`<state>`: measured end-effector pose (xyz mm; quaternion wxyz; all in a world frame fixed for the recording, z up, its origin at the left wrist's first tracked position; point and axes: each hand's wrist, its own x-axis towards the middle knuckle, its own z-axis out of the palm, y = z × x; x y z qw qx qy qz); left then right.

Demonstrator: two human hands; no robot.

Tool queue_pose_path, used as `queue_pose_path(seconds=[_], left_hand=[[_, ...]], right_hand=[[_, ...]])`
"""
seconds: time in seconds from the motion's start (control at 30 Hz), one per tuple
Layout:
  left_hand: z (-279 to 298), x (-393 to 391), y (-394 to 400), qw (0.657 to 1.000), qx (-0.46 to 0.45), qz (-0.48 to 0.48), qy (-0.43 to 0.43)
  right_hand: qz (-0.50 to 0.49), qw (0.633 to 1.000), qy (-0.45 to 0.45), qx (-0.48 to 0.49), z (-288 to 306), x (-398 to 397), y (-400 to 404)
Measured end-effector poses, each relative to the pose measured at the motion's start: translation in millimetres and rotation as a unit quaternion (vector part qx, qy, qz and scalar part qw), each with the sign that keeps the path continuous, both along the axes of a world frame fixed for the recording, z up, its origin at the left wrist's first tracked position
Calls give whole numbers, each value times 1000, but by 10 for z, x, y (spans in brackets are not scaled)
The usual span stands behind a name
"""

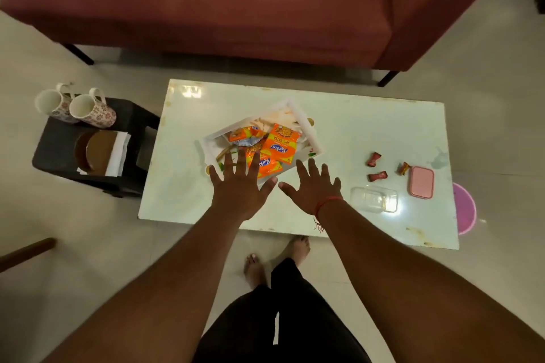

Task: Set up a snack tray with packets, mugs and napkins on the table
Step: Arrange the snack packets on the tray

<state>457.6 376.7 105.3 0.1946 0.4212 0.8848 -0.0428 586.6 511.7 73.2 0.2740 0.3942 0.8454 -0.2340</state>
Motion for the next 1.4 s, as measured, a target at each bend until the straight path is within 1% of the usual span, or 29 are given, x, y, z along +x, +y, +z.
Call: queue_pose_path(seconds=[0.17,0.27,0.37,0.43,0.53,0.57,0.63,0.67,0.7,0.73,0.8,0.87,0.97,1.03,1.1,1.17,1.23,1.3,1.4], left_hand=[[-435,-105,188,1000,-31,1,4],[-738,-179,371,999,-30,12,-17],[-1057,-224,524,999,-19,22,-29],[-1246,-251,580,998,-26,29,-40],[-1499,-297,640,998,-35,20,-46],[-1563,-314,665,998,-36,14,-44],[-1684,-352,725,999,-27,7,-41],[-1728,-370,751,999,-19,5,-43],[-1758,-394,774,999,-7,2,-44],[-1776,-421,799,999,8,-5,-44],[-1784,-472,841,997,50,-34,-38],[-1794,-526,897,992,100,-66,-40],[-1796,-552,1015,984,147,-86,-51],[-1804,-528,1110,981,155,-101,-53],[-1819,-474,1207,979,158,-121,-50],[-1860,-399,1316,977,162,-127,-59],[-1910,-308,1441,977,163,-109,-90],[-1951,-221,1559,976,160,-57,-135],[-2022,-143,1701,975,122,1,-184]], right_hand=[[50,999,8,21,-493,-111,234],[47,998,23,37,-809,-198,390],[-4,995,87,53,-1074,-307,476],[-107,983,145,24,-1185,-414,468],[-290,939,180,-47,-1337,-652,501],[-348,916,183,-84,-1392,-735,521],[-462,853,184,-158,-1495,-880,558],[-504,825,181,-182,-1546,-936,577],[-526,809,175,-196,-1599,-972,605],[-529,806,167,-208,-1637,-994,645],[-502,819,150,-233,-1690,-990,748],[-482,835,153,-218,-1710,-953,873],[-446,865,216,-77,-1654,-804,1057],[-381,896,227,-6,-1598,-708,1231],[-299,931,207,28,-1588,-637,1457],[-234,952,190,44,-1579,-629,1695],[-176,966,182,56,-1583,-680,1895],[-133,974,175,59,-1607,-777,2064],[-127,972,189,52,-1689,-939,2227]])
